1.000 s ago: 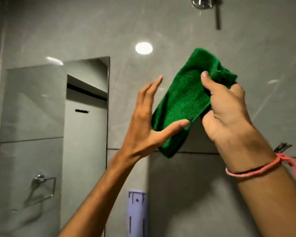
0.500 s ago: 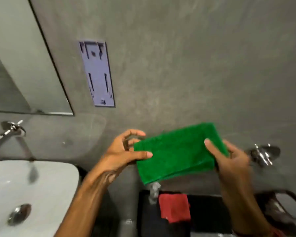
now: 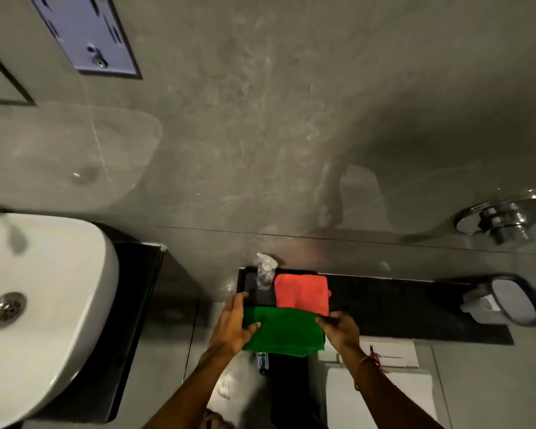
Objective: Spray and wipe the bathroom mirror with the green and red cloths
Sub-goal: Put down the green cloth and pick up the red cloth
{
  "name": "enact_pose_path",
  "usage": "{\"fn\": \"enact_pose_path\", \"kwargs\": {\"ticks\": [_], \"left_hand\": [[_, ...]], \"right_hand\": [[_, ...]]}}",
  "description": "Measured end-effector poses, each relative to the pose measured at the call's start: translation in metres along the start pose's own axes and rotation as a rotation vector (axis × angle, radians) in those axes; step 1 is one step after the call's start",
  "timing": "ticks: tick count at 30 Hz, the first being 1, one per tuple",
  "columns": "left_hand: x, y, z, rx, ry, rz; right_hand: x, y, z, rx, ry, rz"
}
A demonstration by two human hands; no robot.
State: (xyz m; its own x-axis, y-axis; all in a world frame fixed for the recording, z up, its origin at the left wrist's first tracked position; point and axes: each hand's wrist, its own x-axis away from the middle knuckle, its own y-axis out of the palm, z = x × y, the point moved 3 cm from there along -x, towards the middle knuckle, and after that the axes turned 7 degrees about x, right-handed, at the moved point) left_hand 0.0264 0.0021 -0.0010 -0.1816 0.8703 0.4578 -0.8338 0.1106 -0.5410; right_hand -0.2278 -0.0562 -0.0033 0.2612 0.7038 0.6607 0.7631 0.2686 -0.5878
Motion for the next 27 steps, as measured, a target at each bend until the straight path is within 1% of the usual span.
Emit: {"fn": "enact_pose_path", "kwargs": {"ticks": [2,3,5,6,8,12,15,17,18,20,22,24,25,26,27], "left_hand": [[-0.005,-0.012,-0.01,-0.26,0.03,0.152],[-0.007,-0.02,-0.011,-0.402,0.084,0.245],[-0.007,-0.039,-0.007,-0.57,0.203,0.364],[-0.008,-0.045,-0.004,-0.621,0.255,0.387],[-0.012,-0.055,-0.001,-0.703,0.293,0.381],[-0.018,-0.066,-0.005,-0.791,0.27,0.366],[-0.018,-0.073,-0.004,-0.812,0.267,0.393],[-0.015,-0.08,-0.002,-0.82,0.273,0.431],[-0.012,-0.082,-0.002,-0.821,0.277,0.441],[-0.006,-0.092,0.007,-0.809,0.284,0.456],[0.005,-0.103,0.027,-0.768,0.305,0.446],[0.022,-0.115,0.052,-0.716,0.349,0.437],[0.032,-0.122,0.065,-0.629,0.386,0.418],[0.043,-0.129,0.079,-0.485,0.446,0.412],[0.055,-0.138,0.098,-0.262,0.5,0.365]], "right_hand": [[-0.016,-0.002,-0.009,0.065,-0.048,0.034],[-0.025,-0.001,-0.016,0.082,-0.069,0.036],[-0.04,0.003,-0.031,0.115,-0.095,0.047],[-0.046,0.006,-0.038,0.132,-0.097,0.052],[-0.055,0.015,-0.05,0.161,-0.096,0.069],[-0.063,0.035,-0.051,0.158,-0.07,0.097],[-0.063,0.035,-0.051,0.161,-0.07,0.098],[-0.057,0.023,-0.056,0.173,-0.109,0.129],[-0.05,0.013,-0.058,0.173,-0.156,0.155],[-0.028,-0.013,-0.067,0.185,-0.309,0.211],[-0.002,-0.045,-0.075,0.196,-0.469,0.229],[0.028,-0.079,-0.091,0.207,-0.59,0.154],[0.046,-0.097,-0.105,0.228,-0.656,0.088],[0.069,-0.112,-0.122,0.246,-0.73,0.007],[0.097,-0.127,-0.145,0.251,-0.815,-0.07]]}}
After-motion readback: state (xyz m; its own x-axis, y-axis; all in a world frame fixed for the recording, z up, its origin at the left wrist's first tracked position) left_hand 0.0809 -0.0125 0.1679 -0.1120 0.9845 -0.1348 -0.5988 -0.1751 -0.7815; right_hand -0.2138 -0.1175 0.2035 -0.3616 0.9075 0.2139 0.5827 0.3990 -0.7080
